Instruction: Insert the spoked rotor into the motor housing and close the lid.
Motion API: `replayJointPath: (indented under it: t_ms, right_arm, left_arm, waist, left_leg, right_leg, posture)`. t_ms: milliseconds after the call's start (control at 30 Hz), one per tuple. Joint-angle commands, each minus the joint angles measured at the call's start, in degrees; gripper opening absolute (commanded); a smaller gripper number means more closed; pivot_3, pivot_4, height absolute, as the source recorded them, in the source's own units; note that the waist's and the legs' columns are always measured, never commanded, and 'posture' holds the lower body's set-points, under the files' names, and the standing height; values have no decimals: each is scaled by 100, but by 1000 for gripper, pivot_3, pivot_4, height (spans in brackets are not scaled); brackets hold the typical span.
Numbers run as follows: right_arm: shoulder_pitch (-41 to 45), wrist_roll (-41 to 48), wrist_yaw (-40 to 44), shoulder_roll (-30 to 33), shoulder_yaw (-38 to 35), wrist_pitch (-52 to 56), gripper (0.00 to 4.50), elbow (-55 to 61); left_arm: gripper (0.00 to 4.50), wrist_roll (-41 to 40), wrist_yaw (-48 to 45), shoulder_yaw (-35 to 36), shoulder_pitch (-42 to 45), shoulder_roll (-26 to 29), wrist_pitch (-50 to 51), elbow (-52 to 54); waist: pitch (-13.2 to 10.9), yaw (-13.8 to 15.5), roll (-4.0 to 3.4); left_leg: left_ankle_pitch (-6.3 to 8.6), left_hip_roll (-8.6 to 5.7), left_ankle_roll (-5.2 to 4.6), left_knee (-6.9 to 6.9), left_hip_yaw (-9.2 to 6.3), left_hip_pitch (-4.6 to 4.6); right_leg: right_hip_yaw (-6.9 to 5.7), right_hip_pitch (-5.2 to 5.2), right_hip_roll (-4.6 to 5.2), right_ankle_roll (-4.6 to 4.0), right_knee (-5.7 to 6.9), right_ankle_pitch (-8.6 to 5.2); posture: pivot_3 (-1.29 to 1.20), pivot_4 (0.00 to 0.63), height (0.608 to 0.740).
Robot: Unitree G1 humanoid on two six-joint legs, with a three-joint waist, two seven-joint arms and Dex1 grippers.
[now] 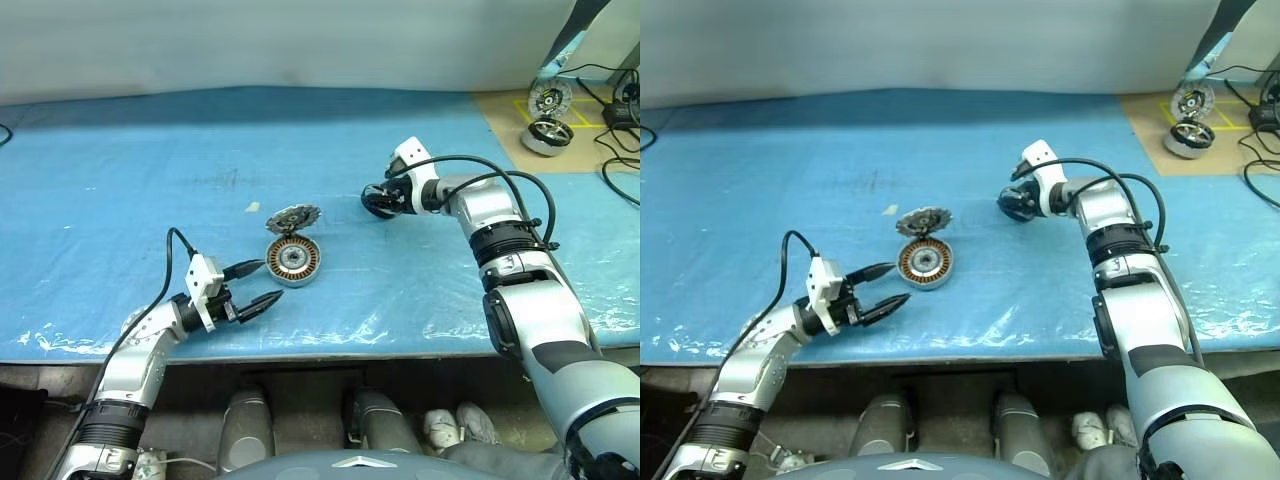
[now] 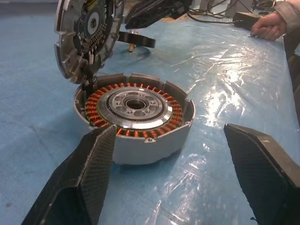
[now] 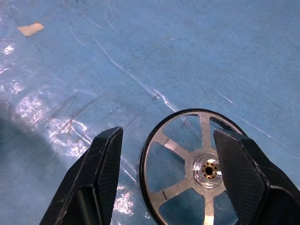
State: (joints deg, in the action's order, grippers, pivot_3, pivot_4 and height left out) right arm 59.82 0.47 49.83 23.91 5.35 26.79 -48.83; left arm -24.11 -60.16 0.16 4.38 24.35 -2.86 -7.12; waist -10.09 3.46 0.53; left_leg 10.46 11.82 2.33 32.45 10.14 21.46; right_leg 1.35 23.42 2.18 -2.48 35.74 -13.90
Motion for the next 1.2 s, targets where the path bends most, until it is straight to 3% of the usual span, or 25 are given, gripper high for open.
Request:
replayJointPath:
  t_ms: [33,433,1200]
  right_arm:
    - [162,19,-179,50,-115,-67,3182,44]
    - [307,-353,-747,99,11,-461,3182,-471]
    - [-290,-579,-279,127,388,-450,3182,73]
  left_arm:
    - [3869,-20,-134,108,48,8,-249,-101]
    - [3869,92,-91,15,10,-113,-421,-133]
    - [3869,46,339,-48,67,-20,520,958]
  waist:
    - [0,15,0]
    - [0,54,0]
    - [0,55,0]
  left_leg:
    - [0,0,0,0,0,0]
    - [0,1,1,0,0,0]
    - [0,1,0,0,0,0]
  right_leg:
    - [0,0,0,0,0,0]
    - [0,0,2,0,1,0]
    - [0,0,2,-1,1,0]
  posture:
    - [0,150,740]
    - [0,150,740]
    - [0,150,740]
